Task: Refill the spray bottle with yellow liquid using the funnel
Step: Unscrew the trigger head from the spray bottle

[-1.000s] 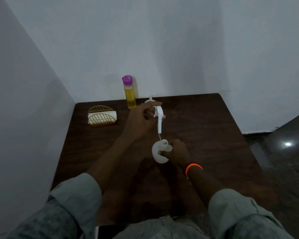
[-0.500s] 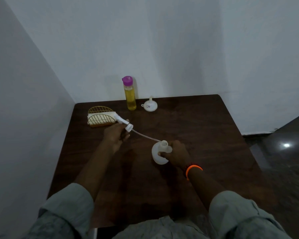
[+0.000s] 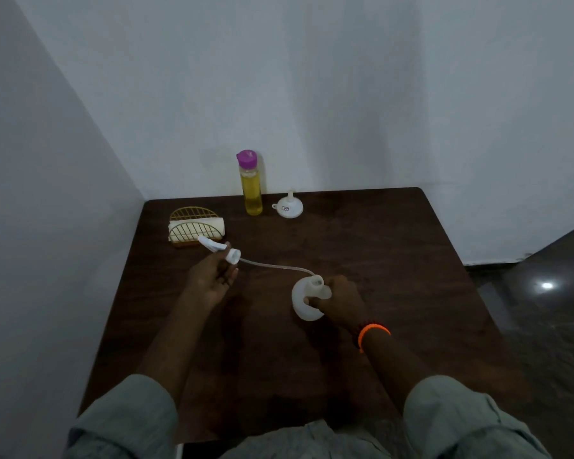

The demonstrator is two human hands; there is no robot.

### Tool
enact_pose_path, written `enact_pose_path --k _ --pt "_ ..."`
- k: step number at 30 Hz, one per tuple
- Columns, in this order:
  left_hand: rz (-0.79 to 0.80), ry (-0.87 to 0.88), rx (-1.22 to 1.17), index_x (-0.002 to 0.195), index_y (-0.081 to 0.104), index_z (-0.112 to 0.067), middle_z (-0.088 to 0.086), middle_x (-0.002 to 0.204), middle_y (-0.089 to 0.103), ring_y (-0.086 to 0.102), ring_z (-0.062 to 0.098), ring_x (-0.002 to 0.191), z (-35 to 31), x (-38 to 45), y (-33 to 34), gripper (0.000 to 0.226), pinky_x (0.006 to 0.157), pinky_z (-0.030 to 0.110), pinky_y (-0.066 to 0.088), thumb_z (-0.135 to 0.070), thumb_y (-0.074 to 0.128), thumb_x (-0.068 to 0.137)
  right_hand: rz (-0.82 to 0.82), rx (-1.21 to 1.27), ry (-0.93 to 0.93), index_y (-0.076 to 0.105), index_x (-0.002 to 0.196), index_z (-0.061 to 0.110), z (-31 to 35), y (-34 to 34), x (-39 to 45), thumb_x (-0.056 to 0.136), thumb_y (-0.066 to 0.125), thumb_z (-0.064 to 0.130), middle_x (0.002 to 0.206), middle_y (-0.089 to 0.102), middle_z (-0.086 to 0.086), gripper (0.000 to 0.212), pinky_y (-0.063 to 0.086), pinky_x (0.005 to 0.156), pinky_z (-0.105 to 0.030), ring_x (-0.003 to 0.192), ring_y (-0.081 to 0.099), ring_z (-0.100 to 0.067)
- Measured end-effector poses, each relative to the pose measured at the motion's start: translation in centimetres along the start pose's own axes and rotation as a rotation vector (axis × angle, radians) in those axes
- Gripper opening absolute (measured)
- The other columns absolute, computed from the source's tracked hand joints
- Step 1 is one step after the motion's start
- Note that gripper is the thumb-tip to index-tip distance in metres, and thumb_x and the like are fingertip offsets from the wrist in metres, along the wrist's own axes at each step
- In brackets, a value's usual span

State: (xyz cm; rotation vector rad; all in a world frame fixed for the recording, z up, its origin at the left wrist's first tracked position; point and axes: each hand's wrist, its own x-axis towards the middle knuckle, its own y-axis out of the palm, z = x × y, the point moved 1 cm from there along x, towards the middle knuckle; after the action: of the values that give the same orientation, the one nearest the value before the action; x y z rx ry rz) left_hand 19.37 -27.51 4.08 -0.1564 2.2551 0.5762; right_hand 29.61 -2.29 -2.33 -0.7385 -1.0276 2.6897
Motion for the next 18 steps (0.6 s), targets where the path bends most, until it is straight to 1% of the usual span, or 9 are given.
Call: enact_pose_path --k 2,4,7,10,14,16,18 --pt "0.025 0.057 0.003 0.120 0.070 -0.017 0.006 0.118 0.070 0.065 0.018 0.108 -0.5 -0.1 0.0 0.033 0.082 0.030 0.054 -0.011 0.072 0.088 -0.012 -0.027 -0.013 0.058 0.128 0.010 0.0 0.1 -0.1 0.074 0.084 0.041 0.125 0.057 -0.005 0.067 0.045 0.082 -0.026 0.101 0.051 -0.011" --pt "0.053 0.093 -0.006 0.119 0.070 -0.016 0.007 0.118 0.071 0.065 0.018 0.109 -0.9 -0.3 0.3 0.032 0.083 0.031 0.054 -0.013 0.072 0.087 -0.017 -0.037 -0.023 0.058 0.128 0.010 -0.3 0.1 0.0 0.075 0.083 0.040 0.123 0.057 -0.005 0.065 0.042 0.081 -0.025 0.101 0.049 -0.010" --pt "0.080 0.108 -0.030 0.114 0.069 -0.015 0.008 0.115 0.071 0.065 0.020 0.109 -1.2 -0.8 1.0 0.026 0.086 0.031 0.053 -0.017 0.071 0.088 0.012 -0.024 -0.015 0.059 0.124 0.011 -0.3 0.2 0.3 0.075 0.083 0.042 0.117 0.057 0.002 0.063 0.045 0.079 -0.026 0.098 0.051 -0.009" --pt "0.104 0.085 -0.057 0.107 0.069 -0.014 0.009 0.114 0.071 0.067 0.019 0.105 -1.3 -1.1 1.6 0.019 0.081 0.030 0.053 -0.017 0.071 0.088 0.010 -0.026 -0.023 0.062 0.123 0.013 -0.5 0.3 0.5 0.071 0.084 0.049 0.118 0.063 0.000 0.067 0.053 0.080 -0.029 0.100 0.059 -0.012" --pt "0.079 0.012 -0.091 0.100 0.067 -0.014 0.008 0.104 0.071 0.065 0.018 0.099 -1.5 -1.7 1.6 0.013 0.083 0.029 0.053 -0.018 0.071 0.088 0.013 -0.039 -0.032 0.061 0.121 0.014 -0.6 0.3 0.5 0.071 0.083 0.049 0.111 0.057 0.006 0.065 0.046 0.070 -0.022 0.097 0.056 -0.010" --pt "0.062 -0.030 -0.096 0.103 0.068 -0.016 0.007 0.102 0.071 0.064 0.018 0.099 -1.5 -1.7 1.0 0.016 0.078 0.029 0.053 -0.019 0.072 0.088 0.015 -0.030 -0.028 0.063 0.121 0.015 -0.8 0.4 0.6 0.067 0.083 0.055 0.112 0.063 0.005 0.070 0.053 0.073 -0.026 0.096 0.061 -0.011" --pt "0.049 -0.054 -0.110 0.104 0.068 -0.018 0.005 0.106 0.071 0.064 0.017 0.102 -1.4 -1.5 0.2 0.017 0.074 0.029 0.051 -0.020 0.072 0.088 0.025 -0.031 -0.028 0.064 0.120 0.018 -1.0 0.5 0.7 0.063 0.082 0.059 0.112 0.068 0.002 0.072 0.057 0.078 -0.031 0.096 0.064 -0.011"
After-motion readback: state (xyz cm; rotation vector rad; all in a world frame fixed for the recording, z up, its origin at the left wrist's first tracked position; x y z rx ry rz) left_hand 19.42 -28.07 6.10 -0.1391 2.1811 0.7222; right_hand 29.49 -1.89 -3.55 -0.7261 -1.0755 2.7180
